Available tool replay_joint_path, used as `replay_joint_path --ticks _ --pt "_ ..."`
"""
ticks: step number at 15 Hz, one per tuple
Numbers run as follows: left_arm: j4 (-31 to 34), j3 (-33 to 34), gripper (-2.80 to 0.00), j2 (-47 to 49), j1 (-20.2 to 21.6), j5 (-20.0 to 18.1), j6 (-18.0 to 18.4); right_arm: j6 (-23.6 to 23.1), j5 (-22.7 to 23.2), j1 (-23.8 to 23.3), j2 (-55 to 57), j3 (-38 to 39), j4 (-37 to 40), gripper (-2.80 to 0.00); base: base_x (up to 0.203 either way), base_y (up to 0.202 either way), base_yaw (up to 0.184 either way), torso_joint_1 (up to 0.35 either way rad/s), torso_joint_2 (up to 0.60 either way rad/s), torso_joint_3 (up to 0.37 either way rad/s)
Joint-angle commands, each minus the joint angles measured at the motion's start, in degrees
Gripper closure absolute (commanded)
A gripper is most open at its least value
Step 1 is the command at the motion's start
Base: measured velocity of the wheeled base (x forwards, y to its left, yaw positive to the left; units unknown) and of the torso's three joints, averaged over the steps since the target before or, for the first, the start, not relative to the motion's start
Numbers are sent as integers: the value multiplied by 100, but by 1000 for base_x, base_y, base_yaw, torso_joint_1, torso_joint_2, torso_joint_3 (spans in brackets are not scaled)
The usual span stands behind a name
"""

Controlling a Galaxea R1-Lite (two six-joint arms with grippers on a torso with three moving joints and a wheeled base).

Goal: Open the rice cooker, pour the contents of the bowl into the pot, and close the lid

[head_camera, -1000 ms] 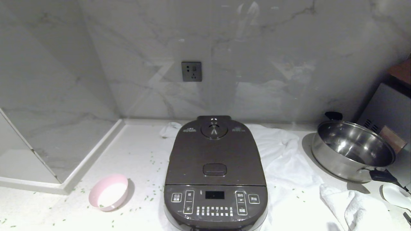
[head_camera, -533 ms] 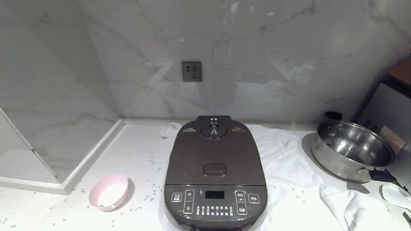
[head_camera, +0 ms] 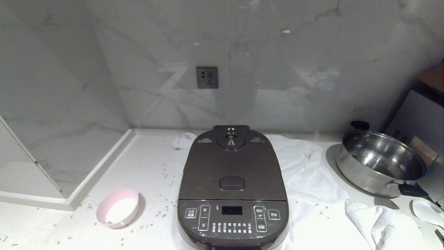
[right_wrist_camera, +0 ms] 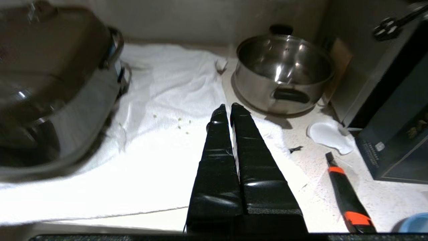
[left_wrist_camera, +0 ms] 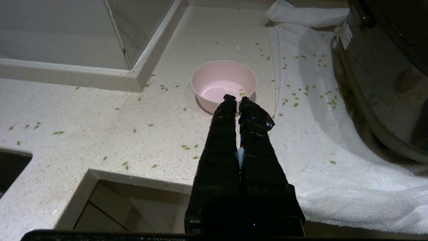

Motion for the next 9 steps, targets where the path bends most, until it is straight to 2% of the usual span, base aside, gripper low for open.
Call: replay_joint_path --ticks 1,4,5,6,7,9 --pt "9 0 0 -1 0 7 -7 -269 25 -2 -83 1179 -1115 0 0 0 0 0 0 0" --pt "9 0 0 -1 0 7 -7 -680 108 -2 -85 2524 -2816 0 0 0 0 0 0 0" --pt "9 0 0 -1 9 7 -7 -765 186 -2 -85 2728 -3319 0 0 0 0 0 0 0" --pt "4 0 0 -1 9 7 -7 -807 331 -2 -85 2760 -3346 0 0 0 0 0 0 0" --pt "0 0 0 -1 9 7 -15 -835 498 0 -85 2778 -3040 0 0 0 0 0 0 0" --pt "9 0 0 -1 18 7 -86 -583 517 6 -85 2757 -2876 0 0 0 0 0 0 0"
